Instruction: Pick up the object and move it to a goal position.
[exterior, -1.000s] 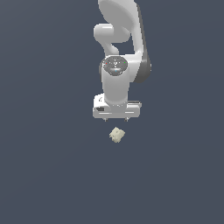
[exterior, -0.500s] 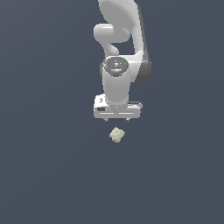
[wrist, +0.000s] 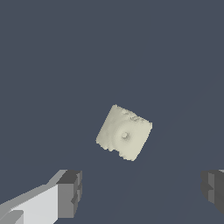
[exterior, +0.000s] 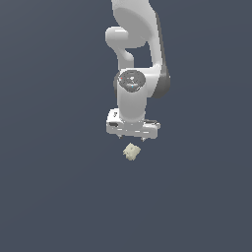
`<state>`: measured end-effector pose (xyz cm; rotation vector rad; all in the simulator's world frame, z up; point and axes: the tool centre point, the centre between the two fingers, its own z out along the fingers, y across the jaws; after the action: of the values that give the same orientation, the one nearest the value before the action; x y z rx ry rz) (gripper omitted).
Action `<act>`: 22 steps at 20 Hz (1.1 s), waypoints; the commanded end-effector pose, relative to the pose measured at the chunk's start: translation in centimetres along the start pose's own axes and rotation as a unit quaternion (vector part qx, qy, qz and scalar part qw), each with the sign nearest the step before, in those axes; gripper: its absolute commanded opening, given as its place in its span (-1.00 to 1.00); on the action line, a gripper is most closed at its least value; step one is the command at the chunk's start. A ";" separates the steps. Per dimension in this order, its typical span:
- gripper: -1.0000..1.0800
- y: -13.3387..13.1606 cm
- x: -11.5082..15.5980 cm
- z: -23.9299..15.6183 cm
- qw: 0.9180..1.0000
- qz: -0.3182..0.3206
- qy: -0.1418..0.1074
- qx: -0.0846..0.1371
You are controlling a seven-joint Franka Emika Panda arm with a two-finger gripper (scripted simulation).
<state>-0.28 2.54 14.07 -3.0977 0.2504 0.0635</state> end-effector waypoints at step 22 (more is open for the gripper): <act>0.92 -0.4 1.4 4.7 0.975 0.222 0.023 -0.009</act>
<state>0.98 2.90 9.41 -3.0021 0.9189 0.0060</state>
